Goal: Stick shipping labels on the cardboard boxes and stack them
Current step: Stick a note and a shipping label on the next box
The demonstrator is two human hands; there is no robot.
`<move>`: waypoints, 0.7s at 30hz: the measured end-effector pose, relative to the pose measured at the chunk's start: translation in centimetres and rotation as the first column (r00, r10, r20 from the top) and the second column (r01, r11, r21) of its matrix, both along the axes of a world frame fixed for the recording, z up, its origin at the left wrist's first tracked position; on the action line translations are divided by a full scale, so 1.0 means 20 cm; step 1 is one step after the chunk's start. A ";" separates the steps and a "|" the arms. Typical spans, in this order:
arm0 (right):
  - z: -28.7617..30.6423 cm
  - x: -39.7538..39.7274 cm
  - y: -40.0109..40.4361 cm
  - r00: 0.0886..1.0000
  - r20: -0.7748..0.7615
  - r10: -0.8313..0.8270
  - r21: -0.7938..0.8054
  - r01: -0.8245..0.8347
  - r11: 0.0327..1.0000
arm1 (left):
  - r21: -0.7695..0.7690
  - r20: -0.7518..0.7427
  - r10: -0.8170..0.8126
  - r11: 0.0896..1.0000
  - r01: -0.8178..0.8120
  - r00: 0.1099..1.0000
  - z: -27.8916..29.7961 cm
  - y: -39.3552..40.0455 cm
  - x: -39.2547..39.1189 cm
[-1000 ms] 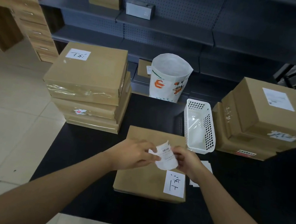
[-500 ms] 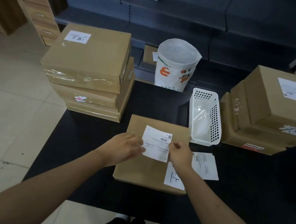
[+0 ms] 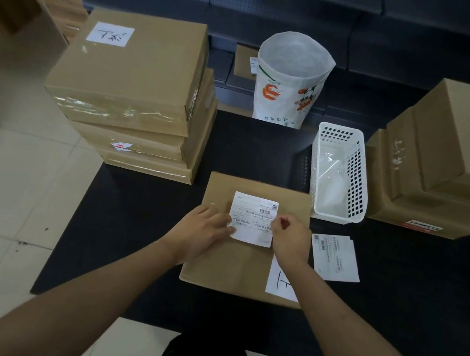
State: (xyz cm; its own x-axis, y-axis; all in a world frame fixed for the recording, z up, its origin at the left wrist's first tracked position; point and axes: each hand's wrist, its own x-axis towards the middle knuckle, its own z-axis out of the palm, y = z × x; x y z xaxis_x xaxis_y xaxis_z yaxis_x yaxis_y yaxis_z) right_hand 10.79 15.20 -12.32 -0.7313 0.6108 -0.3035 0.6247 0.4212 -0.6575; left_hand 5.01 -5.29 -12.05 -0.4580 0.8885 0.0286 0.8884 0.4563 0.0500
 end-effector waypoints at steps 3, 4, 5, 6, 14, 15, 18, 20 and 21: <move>-0.02 -0.02 -0.01 1.000 0.013 0.006 0.016 -0.006 1.000 | -0.035 0.026 0.006 0.999 -0.005 1.000 -0.04 0.01 -0.01; -0.02 -0.02 -0.01 1.000 0.018 0.009 0.022 -0.010 1.000 | -0.042 0.039 0.006 0.999 -0.004 0.999 -0.05 0.00 -0.01; -0.02 -0.02 -0.02 1.000 0.023 0.010 0.031 -0.011 0.999 | -0.050 0.049 0.006 0.999 -0.004 0.999 -0.06 0.00 -0.01; -0.02 -0.03 -0.02 1.000 0.027 0.010 0.044 -0.011 0.999 | -0.053 0.054 0.004 0.999 -0.001 0.999 -0.07 0.00 -0.01; 0.02 -0.02 -0.01 0.986 0.119 0.120 0.284 -0.150 0.947 | -0.007 0.060 0.025 1.000 -0.025 0.998 -0.07 -0.01 0.01; 0.02 -0.02 -0.01 0.986 0.112 0.125 0.327 -0.156 0.932 | -0.024 0.063 0.033 0.999 -0.032 0.997 -0.06 -0.01 0.01; -0.03 -0.02 -0.02 0.976 0.046 0.214 0.458 -0.211 0.864 | -0.018 0.091 0.073 0.997 -0.072 0.993 -0.04 0.01 0.02; -0.05 -0.01 -0.05 0.946 -0.011 0.324 0.479 -0.279 0.832 | 0.049 0.117 0.154 0.986 -0.161 0.981 -0.03 0.07 0.02; -0.06 0.00 -0.06 0.923 -0.027 0.383 0.488 -0.323 0.811 | 0.073 0.140 0.199 0.975 -0.211 0.970 -0.01 0.11 0.02</move>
